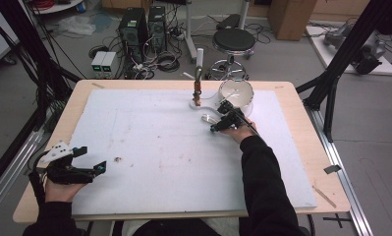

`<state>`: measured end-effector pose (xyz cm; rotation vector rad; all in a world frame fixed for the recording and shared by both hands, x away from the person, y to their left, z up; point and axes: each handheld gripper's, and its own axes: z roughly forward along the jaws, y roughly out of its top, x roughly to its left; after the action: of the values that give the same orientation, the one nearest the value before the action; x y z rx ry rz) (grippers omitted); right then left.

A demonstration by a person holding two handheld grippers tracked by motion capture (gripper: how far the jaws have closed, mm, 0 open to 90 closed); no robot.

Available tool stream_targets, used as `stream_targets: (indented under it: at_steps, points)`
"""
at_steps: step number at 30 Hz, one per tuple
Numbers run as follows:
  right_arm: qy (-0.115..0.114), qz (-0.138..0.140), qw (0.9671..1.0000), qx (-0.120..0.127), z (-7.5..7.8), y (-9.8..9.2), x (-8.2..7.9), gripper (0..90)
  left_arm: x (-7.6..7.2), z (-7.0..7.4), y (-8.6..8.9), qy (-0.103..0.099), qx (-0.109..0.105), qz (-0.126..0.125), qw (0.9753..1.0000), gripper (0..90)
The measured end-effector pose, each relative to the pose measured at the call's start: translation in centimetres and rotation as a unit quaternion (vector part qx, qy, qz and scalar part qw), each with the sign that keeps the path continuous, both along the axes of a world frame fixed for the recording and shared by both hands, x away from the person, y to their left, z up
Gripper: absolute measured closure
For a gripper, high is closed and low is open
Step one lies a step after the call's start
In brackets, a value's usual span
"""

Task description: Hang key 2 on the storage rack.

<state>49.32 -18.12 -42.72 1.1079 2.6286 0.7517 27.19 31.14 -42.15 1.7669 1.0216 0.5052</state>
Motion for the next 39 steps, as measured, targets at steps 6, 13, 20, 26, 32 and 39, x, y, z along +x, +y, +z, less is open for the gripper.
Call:
stream_targets:
  at_steps: [6,13,20,26,32,39]
  points:
    - [0.005,-0.007,1.0,0.003,0.0,-0.4,0.2,47.6,0.0,0.0,0.0,-0.001,0.001,0.001,1.0,1.8]
    - [0.002,-0.008,1.0,0.004,0.1,-0.7,0.3,53.9,0.0,0.0,0.0,-0.001,0.001,0.001,1.0,1.8]
    - [0.004,-0.011,0.9999,0.002,0.2,-0.9,0.2,66.9,-0.1,0.0,0.0,-0.001,0.0,0.001,1.0,1.8]
    - [-0.001,-0.011,0.9999,-0.012,0.3,-1.0,0.1,73.6,-0.1,0.1,0.1,-0.002,-0.003,0.0,1.0,1.8]
    - [0.0,-0.008,0.9998,-0.016,0.4,-1.0,-0.2,73.9,-0.2,0.0,0.2,-0.002,-0.006,0.002,1.0,1.8]
    - [-0.009,-0.006,0.9999,0.004,1.3,-1.3,-0.8,74.0,-0.2,0.0,0.3,-0.002,-0.008,0.003,1.0,1.8]
